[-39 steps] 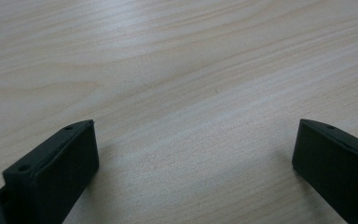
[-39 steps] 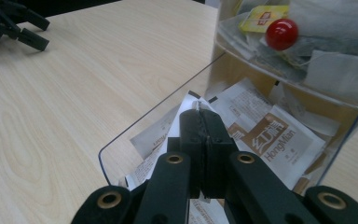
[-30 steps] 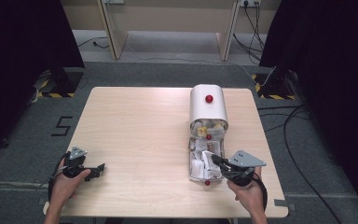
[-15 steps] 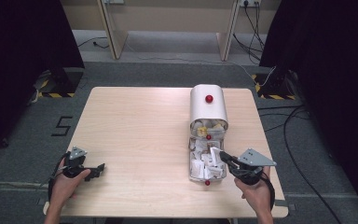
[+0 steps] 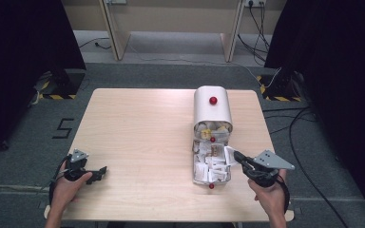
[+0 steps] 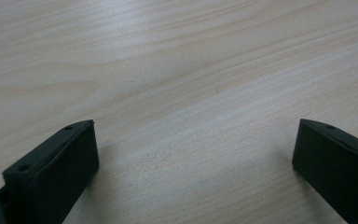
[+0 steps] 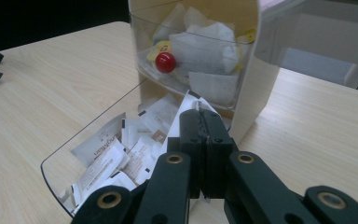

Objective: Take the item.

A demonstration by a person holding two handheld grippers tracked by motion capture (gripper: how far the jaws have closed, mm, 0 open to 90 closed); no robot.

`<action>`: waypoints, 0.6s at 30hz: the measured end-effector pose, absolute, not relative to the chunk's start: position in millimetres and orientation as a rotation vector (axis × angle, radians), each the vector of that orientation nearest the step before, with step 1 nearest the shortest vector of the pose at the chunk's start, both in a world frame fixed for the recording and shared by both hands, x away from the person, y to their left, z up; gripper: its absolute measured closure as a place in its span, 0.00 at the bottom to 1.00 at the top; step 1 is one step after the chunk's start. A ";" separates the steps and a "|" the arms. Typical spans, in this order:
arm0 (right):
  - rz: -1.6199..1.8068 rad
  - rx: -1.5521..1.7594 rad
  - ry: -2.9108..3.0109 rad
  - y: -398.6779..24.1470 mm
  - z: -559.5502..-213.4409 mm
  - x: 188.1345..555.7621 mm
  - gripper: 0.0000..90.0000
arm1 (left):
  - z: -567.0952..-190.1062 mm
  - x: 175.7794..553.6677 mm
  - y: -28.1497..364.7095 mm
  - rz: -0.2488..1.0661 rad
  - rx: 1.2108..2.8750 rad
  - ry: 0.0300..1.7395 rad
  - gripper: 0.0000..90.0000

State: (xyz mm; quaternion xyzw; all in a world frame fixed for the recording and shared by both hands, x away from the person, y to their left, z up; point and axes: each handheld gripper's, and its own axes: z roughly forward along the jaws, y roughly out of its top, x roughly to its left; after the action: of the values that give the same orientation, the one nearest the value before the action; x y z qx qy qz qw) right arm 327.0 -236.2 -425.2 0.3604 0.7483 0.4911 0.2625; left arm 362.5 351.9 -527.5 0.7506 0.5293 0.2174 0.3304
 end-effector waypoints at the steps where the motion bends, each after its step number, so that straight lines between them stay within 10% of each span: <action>1: 1.329 0.975 2.024 -236.2 -425.2 327.0 0.99 | -527.5 362.5 351.9 0.568 1.963 1.384 0.00; 18: 1.315 1.025 1.964 -257.4 -423.0 326.6 0.99 | -527.5 362.5 352.0 0.569 1.963 1.384 0.00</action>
State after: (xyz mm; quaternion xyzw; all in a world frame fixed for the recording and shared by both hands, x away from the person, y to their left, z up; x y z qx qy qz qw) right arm 326.6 -257.4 -423.0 0.3822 0.7321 0.4900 0.2789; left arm 362.5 352.0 -527.5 0.7506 0.5294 0.2174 0.3303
